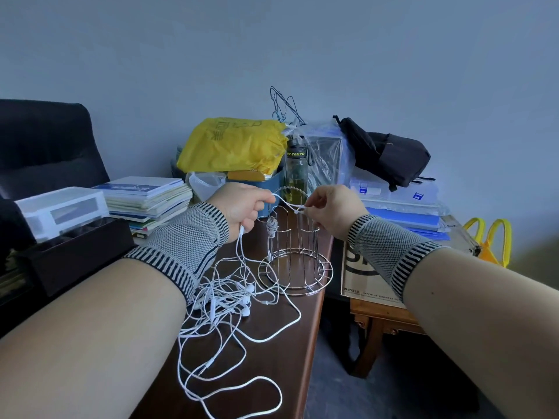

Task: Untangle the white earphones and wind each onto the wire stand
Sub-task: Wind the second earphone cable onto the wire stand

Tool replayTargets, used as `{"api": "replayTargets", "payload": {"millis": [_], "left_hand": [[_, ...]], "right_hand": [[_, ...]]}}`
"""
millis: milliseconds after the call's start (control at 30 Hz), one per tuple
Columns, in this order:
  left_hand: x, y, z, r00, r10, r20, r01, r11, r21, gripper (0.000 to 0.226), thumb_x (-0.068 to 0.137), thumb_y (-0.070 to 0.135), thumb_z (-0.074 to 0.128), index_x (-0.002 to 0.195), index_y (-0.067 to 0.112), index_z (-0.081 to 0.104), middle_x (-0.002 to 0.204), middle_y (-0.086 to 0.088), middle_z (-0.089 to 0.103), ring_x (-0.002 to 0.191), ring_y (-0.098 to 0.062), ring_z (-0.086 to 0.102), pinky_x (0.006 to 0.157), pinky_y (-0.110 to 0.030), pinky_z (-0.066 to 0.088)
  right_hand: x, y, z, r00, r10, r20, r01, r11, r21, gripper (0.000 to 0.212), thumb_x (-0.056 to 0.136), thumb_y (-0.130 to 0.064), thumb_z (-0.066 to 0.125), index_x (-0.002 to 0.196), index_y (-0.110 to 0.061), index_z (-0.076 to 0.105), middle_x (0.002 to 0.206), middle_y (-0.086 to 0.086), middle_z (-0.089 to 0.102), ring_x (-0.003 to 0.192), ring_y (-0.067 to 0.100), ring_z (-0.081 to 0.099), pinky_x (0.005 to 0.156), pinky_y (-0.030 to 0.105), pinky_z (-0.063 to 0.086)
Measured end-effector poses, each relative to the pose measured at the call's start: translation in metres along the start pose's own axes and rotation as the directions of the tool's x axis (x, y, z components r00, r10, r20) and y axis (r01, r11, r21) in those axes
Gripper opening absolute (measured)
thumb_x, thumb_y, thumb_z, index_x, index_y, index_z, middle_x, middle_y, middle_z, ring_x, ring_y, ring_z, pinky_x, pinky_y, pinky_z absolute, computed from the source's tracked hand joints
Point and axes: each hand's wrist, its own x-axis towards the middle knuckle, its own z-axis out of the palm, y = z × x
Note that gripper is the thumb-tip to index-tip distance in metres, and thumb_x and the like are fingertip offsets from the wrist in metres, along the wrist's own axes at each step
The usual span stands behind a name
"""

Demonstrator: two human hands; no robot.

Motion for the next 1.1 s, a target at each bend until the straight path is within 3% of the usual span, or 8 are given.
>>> {"api": "replayTargets", "payload": {"millis": [167,267,333,500,700,800,967,1100], "left_hand": [[0.015,0.007,0.015,0.998,0.057,-0.032,-0.056,0.998,0.038,0.005,0.091,0.009,0.063,0.088,0.007,0.064,0.047,0.007,0.030,0.040,-0.006,0.020,0.035,-0.016,0.014],[0.030,0.008,0.023,0.993,0.088,-0.075,-0.083,0.994,0.074,0.005,0.089,0.010,0.066,0.088,0.006,0.063,0.056,0.001,0.025,0.043,-0.010,0.017,0.036,-0.016,0.014],[0.040,0.009,0.027,0.993,0.087,-0.085,-0.079,0.993,0.092,0.008,0.087,0.011,0.067,0.090,0.007,0.061,0.056,0.001,0.024,0.043,-0.012,0.017,0.036,-0.016,0.015],[0.058,0.005,0.033,0.996,0.023,-0.084,-0.010,0.988,0.154,0.019,0.086,0.012,0.069,0.102,0.007,0.060,0.059,0.001,0.026,0.044,-0.012,0.017,0.038,-0.016,0.015],[0.068,-0.008,0.038,0.996,-0.042,-0.080,0.065,0.947,0.314,0.024,0.082,0.016,0.073,0.098,0.012,0.056,0.067,-0.003,0.030,0.046,-0.015,0.019,0.044,-0.021,0.018],[0.069,-0.010,0.037,0.996,-0.022,-0.089,0.050,0.944,0.326,0.023,0.081,0.016,0.073,0.098,0.008,0.060,0.067,-0.005,0.034,0.043,-0.017,0.022,0.044,-0.021,0.019],[0.069,-0.010,0.021,0.983,0.037,-0.180,0.037,0.919,0.392,0.032,0.083,0.015,0.067,0.108,-0.005,0.066,0.069,-0.006,0.042,0.044,-0.019,0.030,0.040,-0.018,0.024],[0.052,-0.010,0.017,0.996,-0.012,-0.093,0.062,0.825,0.562,0.015,0.084,0.012,0.067,0.085,0.000,0.058,0.062,-0.008,0.038,0.045,-0.020,0.030,0.033,-0.015,0.023]], "right_hand": [[0.005,0.006,0.006,0.999,-0.008,-0.035,0.007,0.999,-0.041,0.014,0.085,-0.034,0.070,0.091,-0.024,0.062,0.082,-0.008,0.065,0.072,0.011,0.061,0.066,0.025,0.051],[0.004,0.019,0.005,0.996,0.037,-0.078,-0.035,0.999,0.016,0.004,0.088,-0.025,0.065,0.090,-0.024,0.062,0.083,-0.008,0.067,0.073,0.011,0.064,0.069,0.028,0.055],[0.001,0.029,0.002,0.997,0.059,-0.059,-0.057,0.998,0.038,0.010,0.088,-0.016,0.063,0.086,-0.025,0.061,0.083,-0.006,0.067,0.073,0.013,0.066,0.069,0.028,0.057],[-0.002,0.041,0.001,0.998,0.053,0.026,-0.054,0.998,0.025,0.016,0.088,-0.011,0.060,0.094,-0.025,0.059,0.087,-0.008,0.064,0.068,0.002,0.056,0.055,0.011,0.039],[-0.004,0.044,0.007,0.999,0.049,0.021,-0.050,0.998,0.026,0.010,0.086,-0.014,0.061,0.088,-0.023,0.065,0.080,-0.007,0.065,0.074,0.013,0.065,0.070,0.025,0.054],[-0.005,0.044,0.007,0.999,0.037,0.019,-0.037,0.999,0.008,0.010,0.085,-0.014,0.061,0.082,-0.022,0.064,0.071,-0.011,0.061,0.074,0.014,0.064,0.072,0.027,0.055],[-0.008,0.040,0.009,0.999,0.032,0.004,-0.032,0.999,0.006,0.007,0.084,-0.015,0.062,0.083,-0.021,0.067,0.078,-0.007,0.065,0.079,0.012,0.064,0.077,0.031,0.056],[-0.008,0.032,0.010,1.000,0.007,-0.018,-0.007,1.000,0.011,0.009,0.084,-0.015,0.062,0.081,-0.022,0.066,0.080,-0.006,0.065,0.080,0.013,0.064,0.076,0.029,0.055]]}}
